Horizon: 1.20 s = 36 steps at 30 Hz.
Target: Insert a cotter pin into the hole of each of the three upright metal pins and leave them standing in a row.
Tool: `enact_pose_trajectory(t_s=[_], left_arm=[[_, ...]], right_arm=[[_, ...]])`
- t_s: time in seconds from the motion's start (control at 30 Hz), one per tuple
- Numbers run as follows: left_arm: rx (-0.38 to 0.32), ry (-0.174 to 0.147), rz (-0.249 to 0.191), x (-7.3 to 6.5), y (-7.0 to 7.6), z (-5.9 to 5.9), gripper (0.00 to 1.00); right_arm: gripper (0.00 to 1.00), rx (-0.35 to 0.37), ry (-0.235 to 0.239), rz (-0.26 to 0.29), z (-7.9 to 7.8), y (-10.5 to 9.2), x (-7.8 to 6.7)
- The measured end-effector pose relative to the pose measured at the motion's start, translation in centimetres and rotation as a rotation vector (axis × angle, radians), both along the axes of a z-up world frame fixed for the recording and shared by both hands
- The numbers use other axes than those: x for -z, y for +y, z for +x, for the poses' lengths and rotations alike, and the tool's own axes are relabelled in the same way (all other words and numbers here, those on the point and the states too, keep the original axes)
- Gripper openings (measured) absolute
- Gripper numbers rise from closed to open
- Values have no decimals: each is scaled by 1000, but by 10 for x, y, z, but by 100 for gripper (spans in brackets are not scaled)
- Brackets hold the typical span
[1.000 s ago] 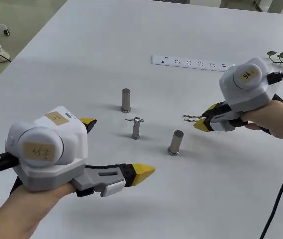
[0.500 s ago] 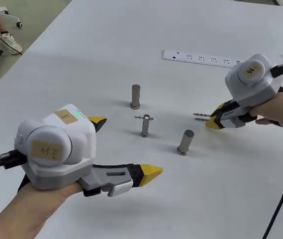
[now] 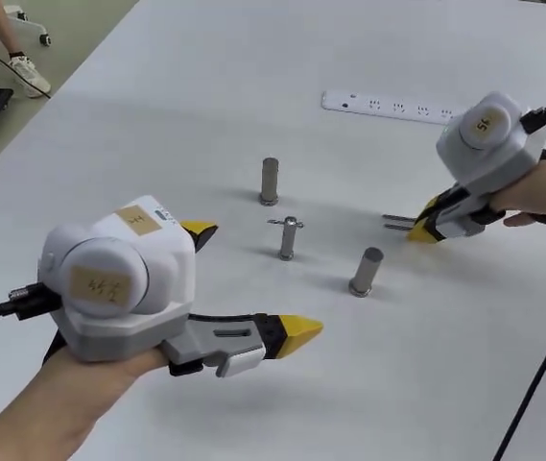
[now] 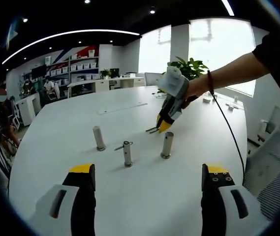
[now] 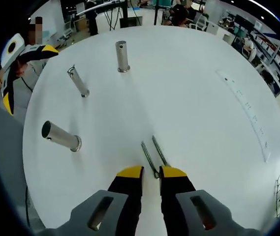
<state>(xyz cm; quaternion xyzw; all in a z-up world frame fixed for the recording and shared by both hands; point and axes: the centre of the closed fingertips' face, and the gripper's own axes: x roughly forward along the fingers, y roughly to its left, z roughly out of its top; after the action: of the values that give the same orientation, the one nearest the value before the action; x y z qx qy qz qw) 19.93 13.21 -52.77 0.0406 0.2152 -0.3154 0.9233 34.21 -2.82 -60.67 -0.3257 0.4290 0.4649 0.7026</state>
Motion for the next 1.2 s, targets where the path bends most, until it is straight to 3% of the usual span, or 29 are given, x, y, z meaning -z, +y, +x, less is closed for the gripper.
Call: enact_pose_trajectory(t_s=[0.07, 0.27, 0.5, 0.7, 0.9, 1.2], left_arm=[[0, 0, -1, 0, 0, 0, 88], [-1, -4, -4, -1, 0, 0, 88], [-4, -3, 5, 0, 1, 1, 87], [-13, 9, 17, 3, 4, 1, 85], [-11, 18, 24, 5, 3, -1, 84], [-3, 30, 14, 6, 1, -4, 80]], right_arm=[[6, -1, 29, -10, -3, 0, 1], [5, -33, 53, -53, -3, 0, 1], [0, -70, 27, -116, 4, -4, 2], [0, -83, 8, -101, 5, -6, 4], [0, -34, 17, -42, 10, -5, 4], [0, -24, -34, 12, 6, -2, -2]])
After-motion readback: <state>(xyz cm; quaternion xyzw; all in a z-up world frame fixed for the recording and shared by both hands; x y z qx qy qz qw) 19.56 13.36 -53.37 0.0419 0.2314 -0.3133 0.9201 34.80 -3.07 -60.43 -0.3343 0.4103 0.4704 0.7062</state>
